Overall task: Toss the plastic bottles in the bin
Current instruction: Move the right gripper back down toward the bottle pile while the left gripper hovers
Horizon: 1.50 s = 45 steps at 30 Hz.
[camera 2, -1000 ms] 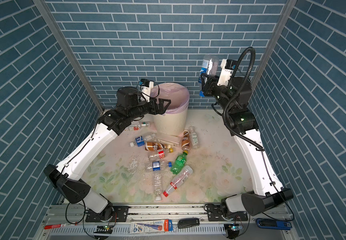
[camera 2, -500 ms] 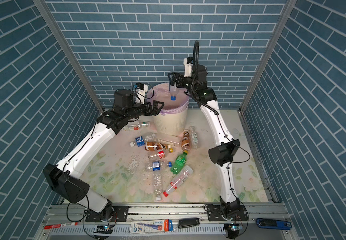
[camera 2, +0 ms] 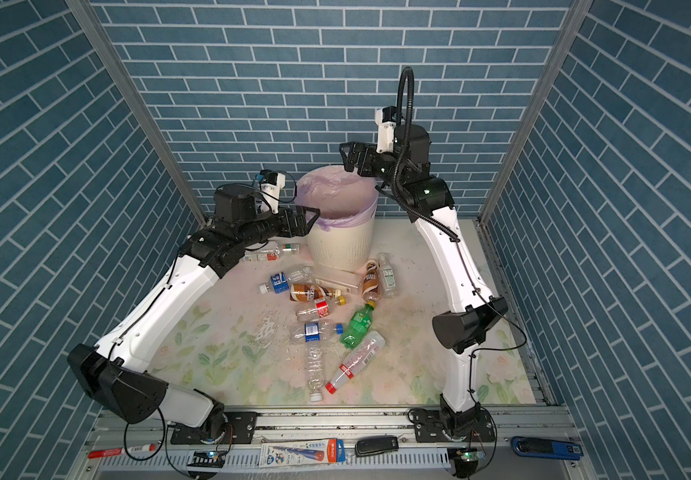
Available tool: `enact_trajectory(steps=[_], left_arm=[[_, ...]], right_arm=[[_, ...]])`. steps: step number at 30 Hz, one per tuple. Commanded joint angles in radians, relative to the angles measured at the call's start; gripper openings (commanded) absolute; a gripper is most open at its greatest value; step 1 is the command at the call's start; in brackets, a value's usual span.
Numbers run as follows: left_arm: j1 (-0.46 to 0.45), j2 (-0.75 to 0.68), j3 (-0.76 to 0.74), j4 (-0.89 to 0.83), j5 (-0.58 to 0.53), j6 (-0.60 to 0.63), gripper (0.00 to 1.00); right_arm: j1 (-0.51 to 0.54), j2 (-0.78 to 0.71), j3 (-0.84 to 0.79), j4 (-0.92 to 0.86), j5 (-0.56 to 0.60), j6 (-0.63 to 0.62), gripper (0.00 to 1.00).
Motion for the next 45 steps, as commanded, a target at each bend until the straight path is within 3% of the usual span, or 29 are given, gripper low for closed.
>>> enact_trajectory(steps=[1,14,22,35,45], left_arm=[[0.008,-0.028,-0.026,-0.017,0.005,-0.003,0.99],[0.003,-0.091,-0.13,-0.216,-0.047,-0.045,0.99],[-0.043,-0.182,-0.304,-0.288,-0.148,-0.138,0.99],[-0.208,-0.21,-0.517,-0.307,-0.244,-0.241,0.99],[-0.304,-0.181,-0.612,-0.305,-0.349,-0.4,0.99]], right_arm=[[0.003,-0.035,-0.084,-0.004,0.026,-0.046,0.99],[-0.018,-0.354,-0.534,0.008,0.125,-0.108,0.99],[-0.02,-0.552,-0.821,-0.025,0.143,-0.148,0.99],[-0.019,-0.823,-1.337,-0.005,0.154,-0.095,0.99],[-0.019,-0.948,-1.582,0.016,0.219,-0.052,0.99]])
